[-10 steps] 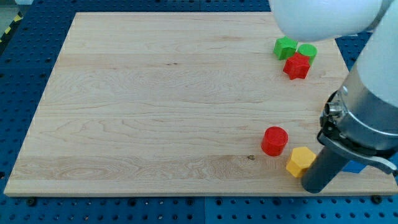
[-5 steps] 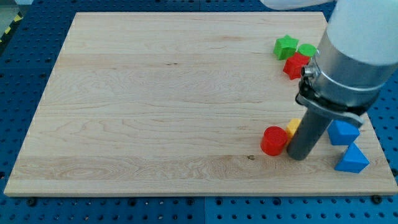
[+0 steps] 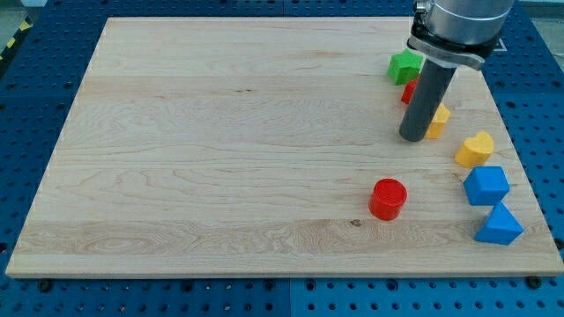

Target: Move the hexagon to the center right

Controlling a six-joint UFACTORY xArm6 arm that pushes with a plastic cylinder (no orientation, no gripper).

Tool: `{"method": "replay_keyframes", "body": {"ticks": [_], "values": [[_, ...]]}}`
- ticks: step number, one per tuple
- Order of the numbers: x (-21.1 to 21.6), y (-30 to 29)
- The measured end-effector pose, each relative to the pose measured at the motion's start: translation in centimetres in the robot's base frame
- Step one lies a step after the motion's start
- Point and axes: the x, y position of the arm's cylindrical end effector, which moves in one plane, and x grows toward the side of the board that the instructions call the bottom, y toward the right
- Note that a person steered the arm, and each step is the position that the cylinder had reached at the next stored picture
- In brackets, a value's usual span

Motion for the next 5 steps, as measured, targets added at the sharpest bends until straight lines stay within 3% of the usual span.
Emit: {"method": "replay_keyframes", "body": {"ticks": [2,5], "values": [[-1.6,-0.8],[-1.6,2.8]]}}
